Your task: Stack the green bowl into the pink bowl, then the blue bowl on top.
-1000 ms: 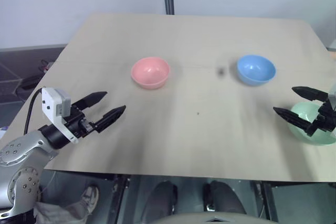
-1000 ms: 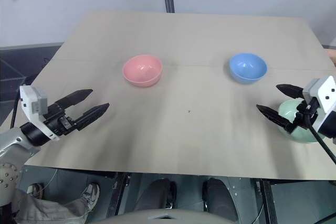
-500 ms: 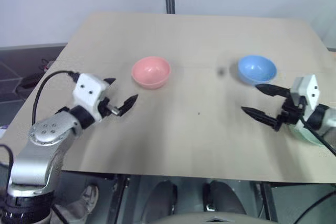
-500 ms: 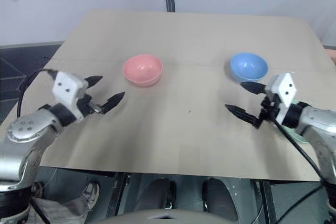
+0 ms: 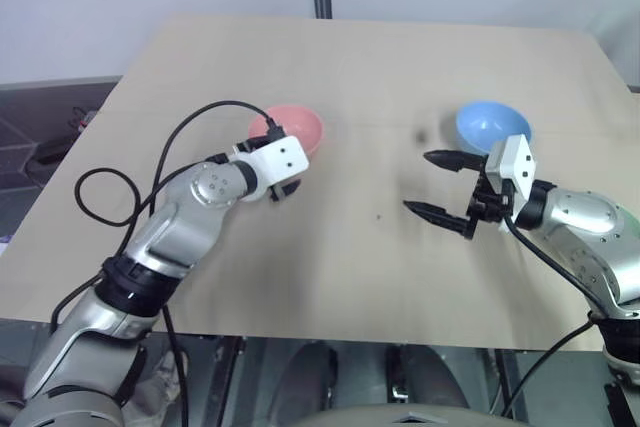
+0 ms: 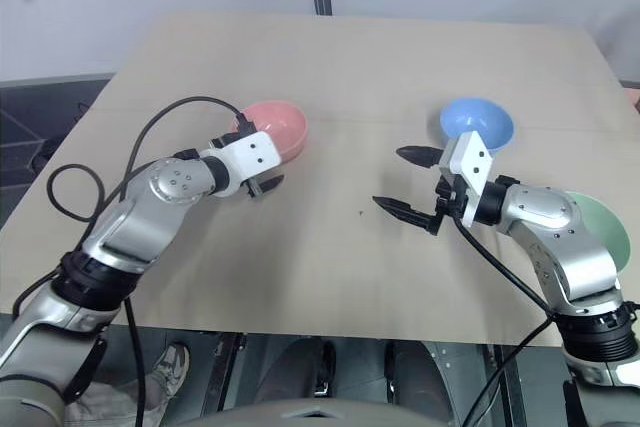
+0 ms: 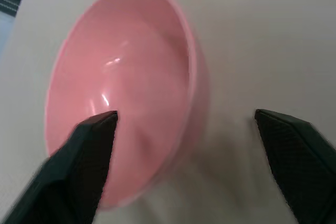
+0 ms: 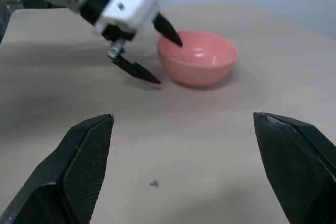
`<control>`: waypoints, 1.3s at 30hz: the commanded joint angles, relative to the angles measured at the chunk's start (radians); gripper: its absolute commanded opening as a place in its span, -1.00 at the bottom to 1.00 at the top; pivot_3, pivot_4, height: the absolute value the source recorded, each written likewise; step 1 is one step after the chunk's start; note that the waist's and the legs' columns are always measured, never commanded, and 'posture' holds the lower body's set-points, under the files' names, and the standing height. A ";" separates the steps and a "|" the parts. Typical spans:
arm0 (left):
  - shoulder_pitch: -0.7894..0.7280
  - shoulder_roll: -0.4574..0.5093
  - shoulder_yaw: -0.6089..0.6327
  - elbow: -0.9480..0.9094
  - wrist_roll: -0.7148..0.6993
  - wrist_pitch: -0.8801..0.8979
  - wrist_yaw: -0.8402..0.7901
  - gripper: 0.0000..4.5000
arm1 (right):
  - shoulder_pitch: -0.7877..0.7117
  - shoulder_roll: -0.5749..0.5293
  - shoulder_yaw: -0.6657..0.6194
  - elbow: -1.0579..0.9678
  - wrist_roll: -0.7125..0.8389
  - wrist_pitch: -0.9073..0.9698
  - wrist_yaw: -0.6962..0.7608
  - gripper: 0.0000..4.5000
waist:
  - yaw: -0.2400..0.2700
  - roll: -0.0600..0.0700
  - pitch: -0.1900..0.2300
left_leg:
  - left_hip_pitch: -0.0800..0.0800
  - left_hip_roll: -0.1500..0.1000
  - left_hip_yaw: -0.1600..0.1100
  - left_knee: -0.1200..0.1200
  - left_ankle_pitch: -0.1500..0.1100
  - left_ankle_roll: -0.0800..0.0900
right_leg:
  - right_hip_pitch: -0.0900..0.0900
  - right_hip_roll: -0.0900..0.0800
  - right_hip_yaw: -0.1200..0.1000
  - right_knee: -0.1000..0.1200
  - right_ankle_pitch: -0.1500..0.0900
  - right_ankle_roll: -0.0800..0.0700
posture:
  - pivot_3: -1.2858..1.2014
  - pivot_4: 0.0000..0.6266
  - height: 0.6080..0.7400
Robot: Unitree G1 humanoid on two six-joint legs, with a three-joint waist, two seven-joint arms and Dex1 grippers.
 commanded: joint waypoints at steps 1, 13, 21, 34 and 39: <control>-0.035 -0.031 0.001 0.041 0.037 -0.071 -0.009 -0.05 | -0.004 -0.004 -0.026 -0.026 -0.006 -0.027 -0.014 1.00 | 0.001 0.000 0.000 | 0.000 0.000 0.000 0.000 0.000 0.000 | 0.000 0.000 0.000 0.000 0.000 0.000 | 0.03 -0.52 1.00; 0.012 -0.054 0.060 -0.093 -0.120 -0.217 -0.237 -0.98 | 0.086 -0.018 -0.083 -0.087 -0.007 -0.018 -0.078 1.00 | 0.000 0.000 0.000 | 0.000 0.000 0.000 0.001 0.000 0.000 | 0.000 0.000 0.000 0.001 0.000 0.000 | 0.03 -0.52 1.00; 0.019 -0.062 0.048 -0.132 -0.259 -0.339 -0.456 -0.98 | 0.324 -0.048 -0.254 -0.255 0.024 0.047 -0.171 1.00 | 0.002 0.000 0.000 | 0.000 0.000 -0.001 0.002 0.000 0.000 | 0.001 -0.001 -0.001 0.002 0.000 0.000 | 0.03 -0.52 1.00; -0.094 -0.204 0.006 0.068 -0.334 -0.449 -0.669 0.61 | 0.471 -0.031 -0.327 -0.374 0.007 0.083 -0.296 1.00 | -0.004 0.000 0.000 | 0.005 0.000 0.000 0.015 -0.002 0.006 | 0.004 0.006 0.002 0.017 0.000 0.001 | 0.03 -0.52 1.00; -0.071 -0.222 0.140 0.013 -0.465 -0.290 -0.604 0.99 | 0.477 -0.033 -0.341 -0.381 -0.048 0.092 -0.369 1.00 | -0.004 0.000 0.000 | 0.006 0.000 0.000 0.015 -0.002 0.006 | 0.005 0.006 0.002 0.017 0.000 0.001 | 0.03 -0.52 1.00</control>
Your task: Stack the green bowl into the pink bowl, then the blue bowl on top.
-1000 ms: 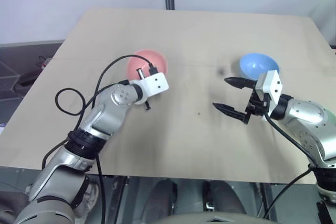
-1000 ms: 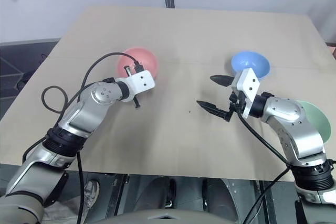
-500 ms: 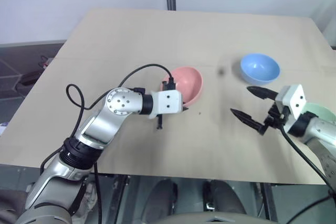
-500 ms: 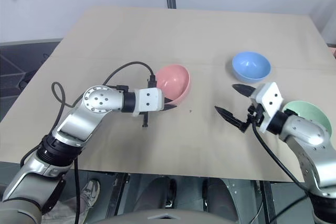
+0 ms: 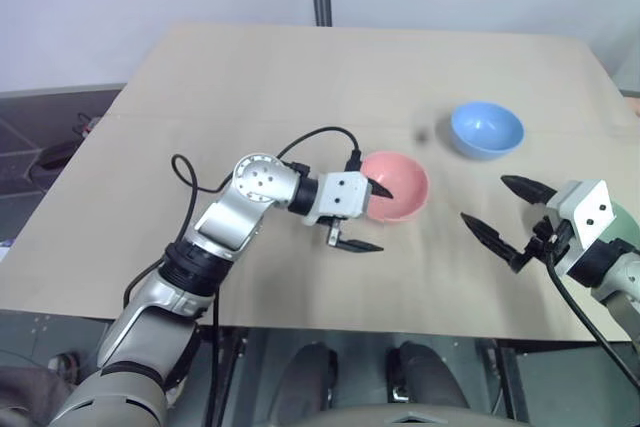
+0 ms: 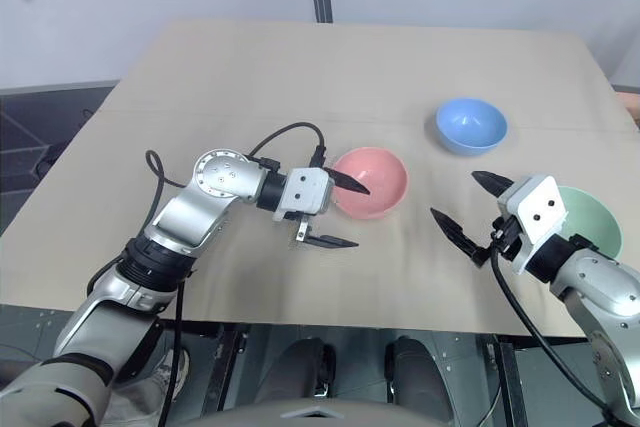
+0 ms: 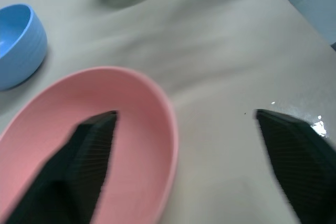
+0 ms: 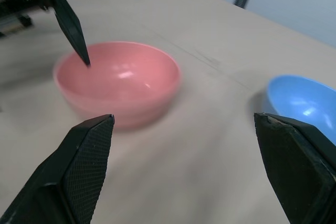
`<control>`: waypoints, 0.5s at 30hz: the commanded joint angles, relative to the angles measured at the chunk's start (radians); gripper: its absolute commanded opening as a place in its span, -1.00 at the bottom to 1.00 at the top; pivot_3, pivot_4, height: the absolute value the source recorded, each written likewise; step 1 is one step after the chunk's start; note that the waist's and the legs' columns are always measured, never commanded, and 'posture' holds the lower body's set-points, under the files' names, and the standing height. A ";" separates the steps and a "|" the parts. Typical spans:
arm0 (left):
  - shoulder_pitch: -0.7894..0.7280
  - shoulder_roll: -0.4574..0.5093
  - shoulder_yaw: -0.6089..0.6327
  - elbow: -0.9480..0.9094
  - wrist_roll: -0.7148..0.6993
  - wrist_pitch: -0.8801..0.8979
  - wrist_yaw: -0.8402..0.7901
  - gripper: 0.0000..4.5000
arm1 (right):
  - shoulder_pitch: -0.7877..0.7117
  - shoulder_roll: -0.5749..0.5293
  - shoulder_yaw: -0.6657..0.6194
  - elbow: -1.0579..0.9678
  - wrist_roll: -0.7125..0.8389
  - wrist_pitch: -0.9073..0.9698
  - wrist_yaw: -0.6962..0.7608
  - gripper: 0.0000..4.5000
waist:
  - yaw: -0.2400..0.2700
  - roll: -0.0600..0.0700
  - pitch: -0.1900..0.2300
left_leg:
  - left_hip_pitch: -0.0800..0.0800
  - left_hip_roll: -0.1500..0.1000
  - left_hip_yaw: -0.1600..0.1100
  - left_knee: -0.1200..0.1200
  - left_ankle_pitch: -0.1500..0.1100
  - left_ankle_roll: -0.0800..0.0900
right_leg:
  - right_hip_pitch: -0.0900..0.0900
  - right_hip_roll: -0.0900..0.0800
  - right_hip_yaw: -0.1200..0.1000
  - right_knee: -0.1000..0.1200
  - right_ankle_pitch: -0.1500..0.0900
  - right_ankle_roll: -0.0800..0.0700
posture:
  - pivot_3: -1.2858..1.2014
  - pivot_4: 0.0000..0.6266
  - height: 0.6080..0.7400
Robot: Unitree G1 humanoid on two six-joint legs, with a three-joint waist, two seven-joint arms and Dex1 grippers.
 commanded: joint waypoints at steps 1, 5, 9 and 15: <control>0.017 -0.024 0.173 -0.072 -0.180 0.120 0.061 0.99 | -0.009 -0.012 -0.044 -0.034 -0.065 0.025 -0.074 1.00 | -0.002 0.000 0.000 | 0.000 0.000 0.000 0.000 0.000 0.000 | 0.000 0.000 0.000 0.000 0.000 0.000 | 0.03 -0.52 1.00; 0.076 0.019 0.308 -0.150 -0.274 0.280 0.149 0.99 | -0.050 -0.042 -0.023 0.008 -0.171 0.130 -0.172 1.00 | -0.006 0.000 0.000 | 0.000 0.001 0.001 0.000 0.000 0.000 | 0.000 -0.004 0.001 0.000 0.000 0.000 | 0.03 -0.52 1.00; 0.172 0.024 0.430 -0.216 -0.311 0.273 0.241 0.99 | -0.068 -0.053 -0.049 0.065 -0.166 0.288 -0.193 1.00 | -0.006 0.000 0.000 | 0.000 0.001 0.000 0.000 0.000 0.000 | 0.000 -0.004 0.001 -0.001 0.000 0.000 | 0.03 -0.52 1.00; 0.331 0.110 0.545 -0.294 -0.435 0.272 0.149 0.99 | -0.057 -0.055 -0.106 0.091 -0.139 0.449 -0.180 1.00 | 0.002 0.000 0.000 | 0.000 0.001 0.001 0.000 0.000 0.000 | 0.000 -0.005 0.001 -0.001 0.000 0.000 | 0.03 -0.52 1.00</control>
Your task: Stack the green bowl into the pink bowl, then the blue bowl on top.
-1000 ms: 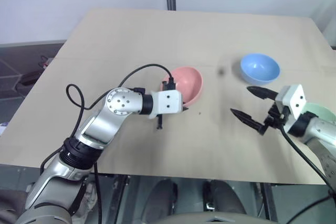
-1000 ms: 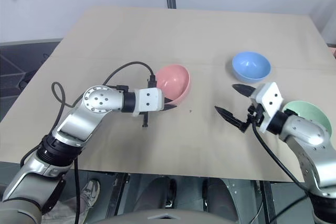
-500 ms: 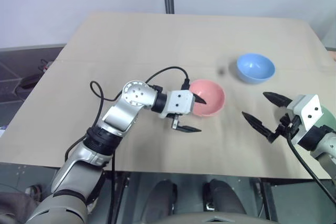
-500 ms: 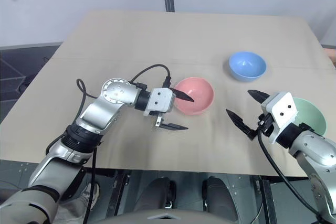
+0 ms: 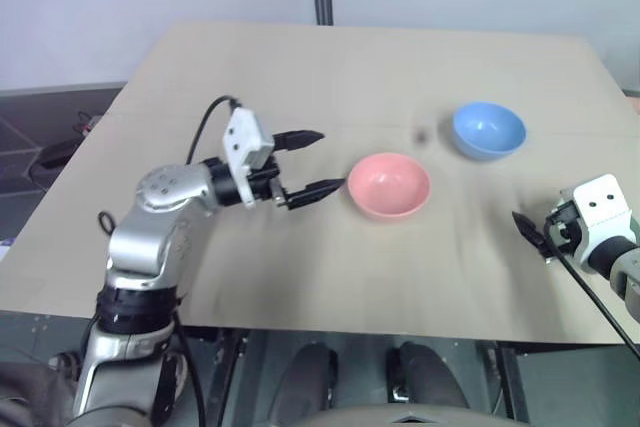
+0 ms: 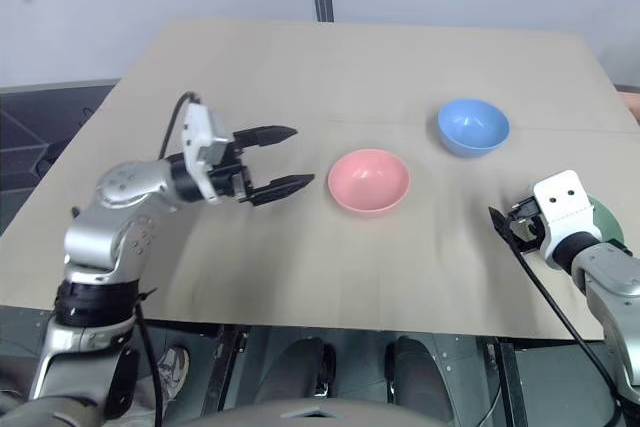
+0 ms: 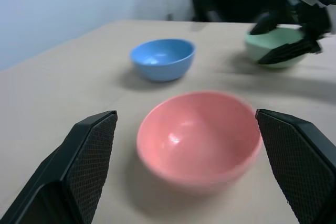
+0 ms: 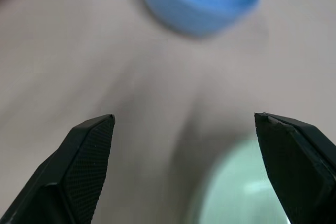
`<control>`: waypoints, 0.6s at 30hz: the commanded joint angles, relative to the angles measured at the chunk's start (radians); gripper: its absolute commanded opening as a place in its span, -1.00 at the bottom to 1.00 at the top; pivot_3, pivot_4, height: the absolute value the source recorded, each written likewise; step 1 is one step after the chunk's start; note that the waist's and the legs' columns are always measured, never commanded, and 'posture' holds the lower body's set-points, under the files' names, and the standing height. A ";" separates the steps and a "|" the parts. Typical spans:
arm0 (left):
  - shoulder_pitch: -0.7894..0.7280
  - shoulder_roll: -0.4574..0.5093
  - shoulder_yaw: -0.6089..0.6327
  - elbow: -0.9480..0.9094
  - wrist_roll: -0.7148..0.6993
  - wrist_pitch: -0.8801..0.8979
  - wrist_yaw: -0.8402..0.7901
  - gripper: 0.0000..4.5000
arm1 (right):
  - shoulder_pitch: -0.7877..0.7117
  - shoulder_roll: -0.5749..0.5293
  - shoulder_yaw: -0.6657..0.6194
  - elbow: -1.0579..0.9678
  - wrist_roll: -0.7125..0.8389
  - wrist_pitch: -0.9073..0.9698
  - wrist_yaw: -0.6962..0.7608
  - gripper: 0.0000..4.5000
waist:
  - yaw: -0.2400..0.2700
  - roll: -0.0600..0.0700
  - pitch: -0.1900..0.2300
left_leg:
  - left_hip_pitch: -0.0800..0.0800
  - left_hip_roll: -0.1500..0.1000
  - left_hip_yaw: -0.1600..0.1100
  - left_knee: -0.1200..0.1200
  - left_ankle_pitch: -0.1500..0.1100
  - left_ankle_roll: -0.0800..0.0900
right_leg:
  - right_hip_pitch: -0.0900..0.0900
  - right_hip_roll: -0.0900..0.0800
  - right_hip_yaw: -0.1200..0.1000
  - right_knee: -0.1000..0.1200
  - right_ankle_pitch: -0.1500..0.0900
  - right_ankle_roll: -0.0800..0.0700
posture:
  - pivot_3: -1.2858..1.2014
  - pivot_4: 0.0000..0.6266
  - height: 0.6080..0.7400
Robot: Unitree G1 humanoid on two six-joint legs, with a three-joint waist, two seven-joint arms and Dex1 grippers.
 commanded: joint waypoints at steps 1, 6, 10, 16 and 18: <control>0.053 0.056 0.083 -0.065 -0.124 -0.005 -0.102 0.99 | 0.003 -0.001 -0.072 -0.018 0.024 0.082 0.001 1.00 | -0.001 0.000 0.000 | 0.000 0.000 0.000 0.000 0.000 0.000 | 0.000 0.000 0.000 0.000 0.000 0.000 | 0.03 -0.52 1.00; 0.102 0.145 0.125 -0.051 -0.210 -0.006 -0.245 0.99 | 0.001 0.009 -0.112 -0.017 0.044 0.170 -0.005 1.00 | 0.000 0.000 0.000 | 0.001 0.000 0.000 0.000 0.000 0.000 | 0.000 0.000 0.000 0.000 0.000 0.000 | 0.03 -0.52 1.00; 0.082 0.207 0.124 -0.023 -0.257 0.021 -0.309 0.99 | -0.022 0.021 -0.109 0.000 0.054 0.196 -0.004 1.00 | -0.002 0.001 0.001 | 0.001 0.000 0.001 0.000 0.000 0.000 | 0.000 0.001 0.000 0.000 0.000 0.000 | 0.03 -0.52 1.00; 0.059 0.212 0.101 0.003 -0.266 0.024 -0.328 1.00 | -0.069 0.020 -0.083 0.049 0.056 0.195 -0.002 0.18 | -0.002 0.001 0.001 | 0.001 0.000 0.001 0.000 0.000 0.000 | 0.000 0.002 0.001 0.000 0.000 0.000 | 0.03 -0.52 1.00; 0.069 0.208 0.096 -0.001 -0.263 0.021 -0.327 1.00 | -0.077 0.009 -0.076 0.053 0.047 0.191 -0.005 -0.23 | -0.002 0.002 0.001 | 0.001 0.000 0.001 -0.001 0.000 0.000 | 0.000 0.002 0.001 -0.001 0.000 0.000 | 0.03 -0.52 1.00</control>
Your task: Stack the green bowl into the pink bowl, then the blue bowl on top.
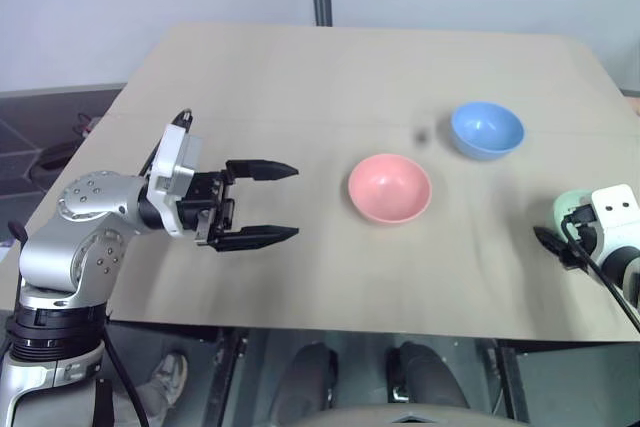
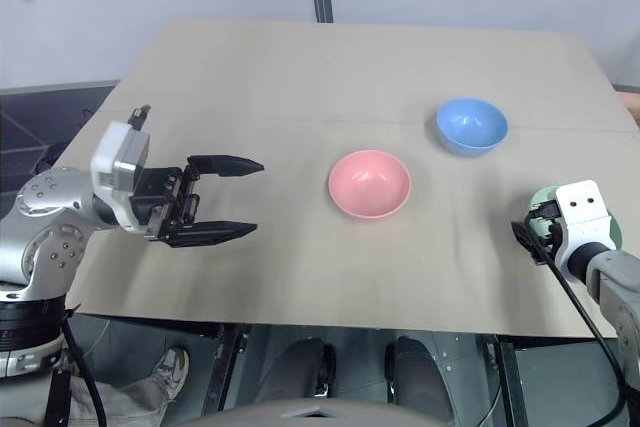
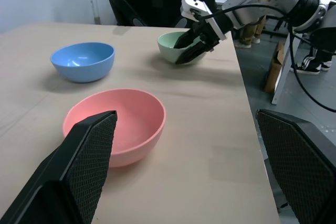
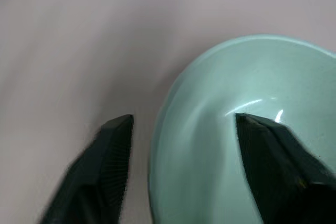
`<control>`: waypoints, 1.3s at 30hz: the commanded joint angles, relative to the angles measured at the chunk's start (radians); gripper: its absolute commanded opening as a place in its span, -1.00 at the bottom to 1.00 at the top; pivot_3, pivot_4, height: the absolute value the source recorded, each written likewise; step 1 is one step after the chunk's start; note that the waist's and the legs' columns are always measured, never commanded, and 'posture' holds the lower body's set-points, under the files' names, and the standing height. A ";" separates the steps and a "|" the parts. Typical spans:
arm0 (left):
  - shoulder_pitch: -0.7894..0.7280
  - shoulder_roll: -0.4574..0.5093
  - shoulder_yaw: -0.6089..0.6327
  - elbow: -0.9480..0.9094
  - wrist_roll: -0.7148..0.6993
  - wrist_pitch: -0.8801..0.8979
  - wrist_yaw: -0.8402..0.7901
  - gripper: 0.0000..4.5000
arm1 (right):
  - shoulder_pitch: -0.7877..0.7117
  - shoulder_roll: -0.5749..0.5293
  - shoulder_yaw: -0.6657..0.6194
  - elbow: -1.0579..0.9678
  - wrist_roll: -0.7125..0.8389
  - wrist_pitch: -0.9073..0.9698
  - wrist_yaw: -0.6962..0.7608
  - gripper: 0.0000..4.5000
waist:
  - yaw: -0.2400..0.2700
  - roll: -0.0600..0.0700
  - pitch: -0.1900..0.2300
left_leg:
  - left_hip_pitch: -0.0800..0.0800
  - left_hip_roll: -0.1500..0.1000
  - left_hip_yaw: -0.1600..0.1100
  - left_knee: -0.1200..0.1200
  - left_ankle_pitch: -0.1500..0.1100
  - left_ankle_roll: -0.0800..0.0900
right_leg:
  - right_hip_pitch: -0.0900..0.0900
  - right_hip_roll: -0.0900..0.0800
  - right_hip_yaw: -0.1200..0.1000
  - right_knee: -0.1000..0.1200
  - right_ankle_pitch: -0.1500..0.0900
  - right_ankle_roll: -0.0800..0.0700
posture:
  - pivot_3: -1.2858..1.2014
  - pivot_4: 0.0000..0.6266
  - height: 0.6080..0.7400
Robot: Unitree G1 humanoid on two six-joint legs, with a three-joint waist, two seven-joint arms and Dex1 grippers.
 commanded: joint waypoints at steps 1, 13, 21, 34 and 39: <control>0.008 0.000 0.002 -0.015 -0.011 -0.008 -0.004 1.00 | -0.021 -0.023 -0.006 -0.008 -0.015 -0.010 -0.005 -0.51 | 0.000 0.000 0.000 | 0.000 0.000 0.000 0.000 0.000 0.000 | 0.000 0.000 0.000 0.000 0.000 0.000 | 0.03 -0.52 1.00; 0.098 0.003 0.045 -0.044 -0.006 -0.030 0.044 1.00 | -0.133 -0.005 0.132 -0.123 0.102 -0.263 0.200 -0.97 | -0.021 0.003 0.004 | 0.001 0.001 0.000 -0.001 0.000 0.000 | 0.000 0.000 0.000 0.000 0.000 0.000 | 0.03 -0.52 1.00; 0.189 0.010 0.108 -0.091 -0.022 -0.019 0.108 1.00 | -0.386 0.029 0.434 -0.123 0.159 -0.284 0.311 -0.97 | -0.018 0.000 0.007 | 0.000 0.002 -0.002 -0.001 0.000 0.000 | 0.000 -0.001 -0.002 -0.001 0.000 0.000 | 0.03 -0.52 1.00; 0.337 -0.008 0.197 -0.213 -0.051 -0.001 0.215 1.00 | -0.492 0.116 0.656 0.092 -0.019 -0.490 0.361 0.07 | -0.023 0.000 0.009 | -0.004 0.001 -0.003 -0.001 0.000 0.000 | -0.003 -0.005 -0.003 -0.003 0.000 0.000 | 0.03 -0.52 1.00; 0.377 -0.053 0.198 -0.250 -0.052 -0.011 0.289 1.00 | -0.570 0.105 0.436 0.035 0.124 -0.448 0.356 0.44 | -0.020 0.001 0.010 | -0.004 0.001 -0.004 -0.002 0.000 -0.001 | -0.003 -0.005 -0.004 -0.003 0.000 0.000 | 0.03 -0.52 1.00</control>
